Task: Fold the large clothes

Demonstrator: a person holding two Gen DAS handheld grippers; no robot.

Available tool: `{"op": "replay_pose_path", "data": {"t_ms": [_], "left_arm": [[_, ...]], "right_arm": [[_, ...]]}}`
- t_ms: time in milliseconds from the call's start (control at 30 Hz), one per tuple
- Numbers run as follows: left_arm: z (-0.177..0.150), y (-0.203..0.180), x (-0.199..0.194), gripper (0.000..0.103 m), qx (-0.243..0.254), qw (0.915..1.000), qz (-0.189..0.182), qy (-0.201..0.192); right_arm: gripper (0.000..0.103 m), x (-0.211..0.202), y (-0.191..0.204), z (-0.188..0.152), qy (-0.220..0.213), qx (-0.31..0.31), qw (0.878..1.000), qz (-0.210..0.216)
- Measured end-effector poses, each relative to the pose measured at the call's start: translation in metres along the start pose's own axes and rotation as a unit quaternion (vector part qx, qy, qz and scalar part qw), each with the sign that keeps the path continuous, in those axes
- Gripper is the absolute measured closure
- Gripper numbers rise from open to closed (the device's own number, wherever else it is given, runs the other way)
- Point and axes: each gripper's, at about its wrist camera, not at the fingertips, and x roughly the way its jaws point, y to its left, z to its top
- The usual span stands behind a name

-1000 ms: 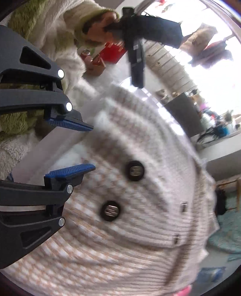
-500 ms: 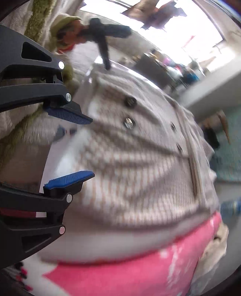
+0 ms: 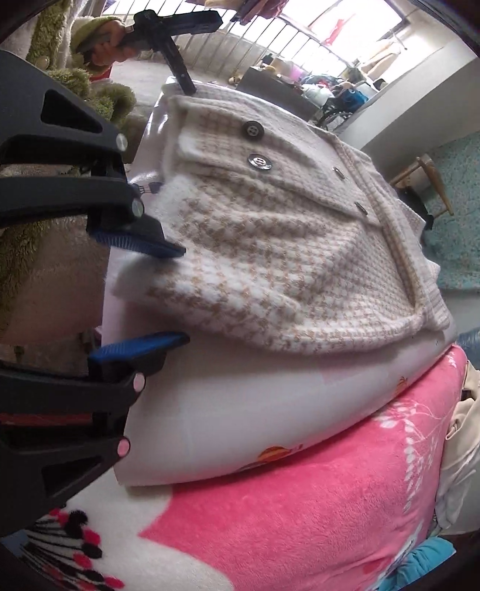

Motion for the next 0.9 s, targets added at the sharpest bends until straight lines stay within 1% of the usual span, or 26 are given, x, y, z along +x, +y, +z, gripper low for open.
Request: {"op": "replay_pose_path", "data": {"t_ms": [33,67,100,167,200,300,400,500,633,700,800,900], "left_arm": [[0.0,-0.001,-0.002,0.077,0.006,1.0,0.002,-0.003],[-0.001,-0.002,-0.003,0.084,0.01,0.9999,0.004,-0.007],[-0.001,-0.004,-0.006,0.088,0.016,0.9998,0.006,-0.012],[0.0,-0.008,-0.014,0.094,0.029,0.9992,0.008,-0.028],[0.002,-0.01,-0.018,0.095,0.036,0.9986,0.009,-0.037],[0.008,-0.017,-0.036,0.096,0.053,0.996,0.0,-0.072],[0.023,-0.021,-0.054,0.096,0.058,0.9923,-0.011,-0.109],[0.046,-0.022,-0.062,0.096,0.053,0.9887,-0.023,-0.138],[0.083,-0.022,-0.064,0.096,0.045,0.9835,-0.022,-0.174],[0.1,-0.021,-0.062,0.096,0.041,0.9817,-0.023,-0.184],[0.127,-0.02,-0.052,0.096,0.036,0.981,-0.018,-0.19],[0.153,-0.015,-0.034,0.096,0.026,0.983,-0.015,-0.181]], "right_arm": [[0.082,0.002,0.003,-0.001,0.0,-0.006,1.0,-0.007],[0.087,0.003,0.005,-0.001,-0.001,-0.012,1.0,-0.012],[0.089,0.001,0.007,-0.002,-0.003,-0.013,1.0,-0.014],[0.092,-0.005,0.009,0.0,-0.016,-0.009,1.0,-0.01],[0.092,-0.01,0.009,0.002,-0.024,-0.008,1.0,-0.006],[0.093,-0.03,0.011,0.013,-0.052,-0.006,0.999,0.008],[0.093,-0.047,0.018,0.03,-0.081,-0.011,0.996,0.021],[0.093,-0.059,0.025,0.053,-0.117,-0.016,0.993,0.028],[0.093,-0.064,0.032,0.086,-0.154,-0.017,0.987,0.035],[0.093,-0.065,0.034,0.104,-0.168,-0.016,0.985,0.038],[0.093,-0.056,0.033,0.132,-0.181,-0.013,0.982,0.042],[0.093,-0.035,0.028,0.162,-0.181,0.0,0.982,0.054]]}}
